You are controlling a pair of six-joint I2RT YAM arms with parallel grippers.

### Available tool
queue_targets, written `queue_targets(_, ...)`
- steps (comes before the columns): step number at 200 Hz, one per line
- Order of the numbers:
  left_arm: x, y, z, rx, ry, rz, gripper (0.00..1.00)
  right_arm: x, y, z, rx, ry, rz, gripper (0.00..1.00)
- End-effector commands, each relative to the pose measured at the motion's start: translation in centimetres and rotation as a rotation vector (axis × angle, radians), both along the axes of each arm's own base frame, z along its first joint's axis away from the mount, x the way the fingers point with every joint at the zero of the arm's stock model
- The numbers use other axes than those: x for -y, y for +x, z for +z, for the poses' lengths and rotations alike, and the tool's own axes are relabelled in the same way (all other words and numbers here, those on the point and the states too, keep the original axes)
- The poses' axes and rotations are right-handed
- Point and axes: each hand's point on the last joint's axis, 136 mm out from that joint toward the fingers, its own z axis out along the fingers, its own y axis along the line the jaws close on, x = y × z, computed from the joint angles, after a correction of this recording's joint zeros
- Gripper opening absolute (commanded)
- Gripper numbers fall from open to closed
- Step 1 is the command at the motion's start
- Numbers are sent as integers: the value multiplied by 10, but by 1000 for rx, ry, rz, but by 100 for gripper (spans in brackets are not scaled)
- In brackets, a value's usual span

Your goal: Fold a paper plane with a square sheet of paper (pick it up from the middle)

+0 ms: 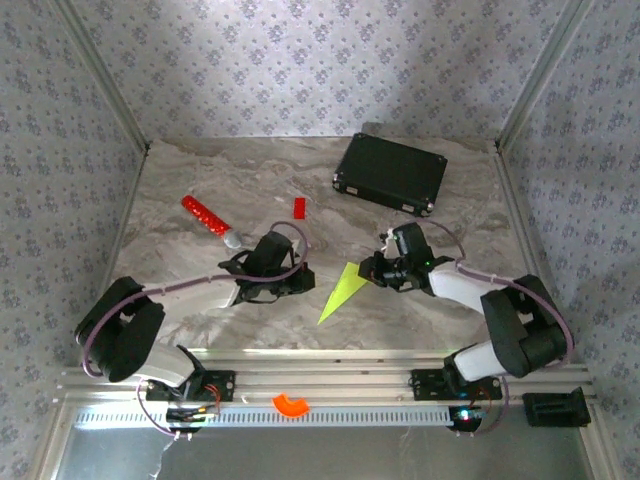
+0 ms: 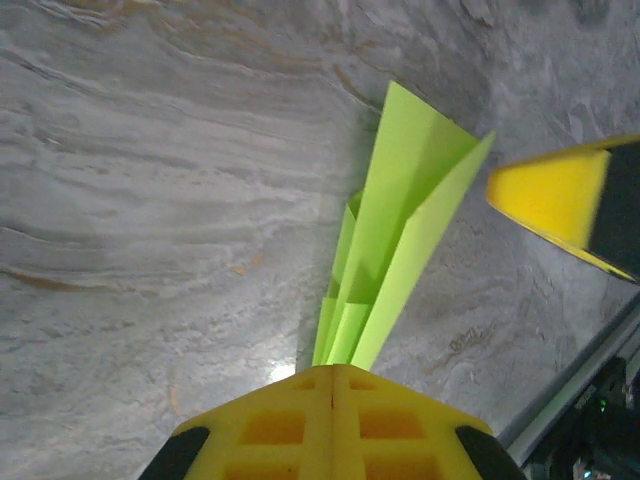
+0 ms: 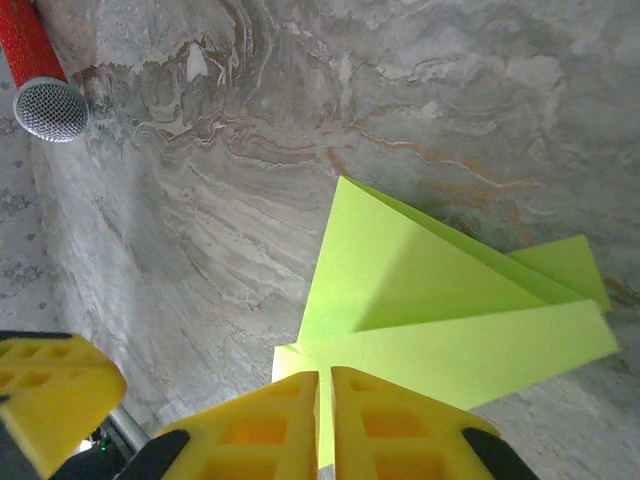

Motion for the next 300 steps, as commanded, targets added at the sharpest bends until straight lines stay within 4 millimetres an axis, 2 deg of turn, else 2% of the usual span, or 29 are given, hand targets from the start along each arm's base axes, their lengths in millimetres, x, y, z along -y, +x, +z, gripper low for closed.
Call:
queue_targets(1,1,14,7,0,-25,44,7,15,-15,-11,-49,-56,-49,16)
queue_targets(43,7,21,-2,-64,-39,20,12,30,-26,-15,-55,-66,-121,25)
queue_targets(87,15,25,-7,-84,-45,10,16,33,-27,-13,-70,-50,-136,31)
queue_targets(150,22,33,-10,-90,-27,-16,18,34,-33,-21,-112,-40,-147,34)
queue_targets(191,22,38,-13,-100,-30,-13,19,29,-30,-19,-126,-26,-123,35)
queue_targets(237,26,41,-13,-108,-60,-41,22,23,-31,-20,-155,-2,-107,34)
queue_targets(254,31,40,-15,-117,-73,-68,23,20,-32,-21,-162,6,-92,28)
queue_targets(300,51,33,-20,-144,-81,-173,27,10,-31,-22,-154,10,-64,20)
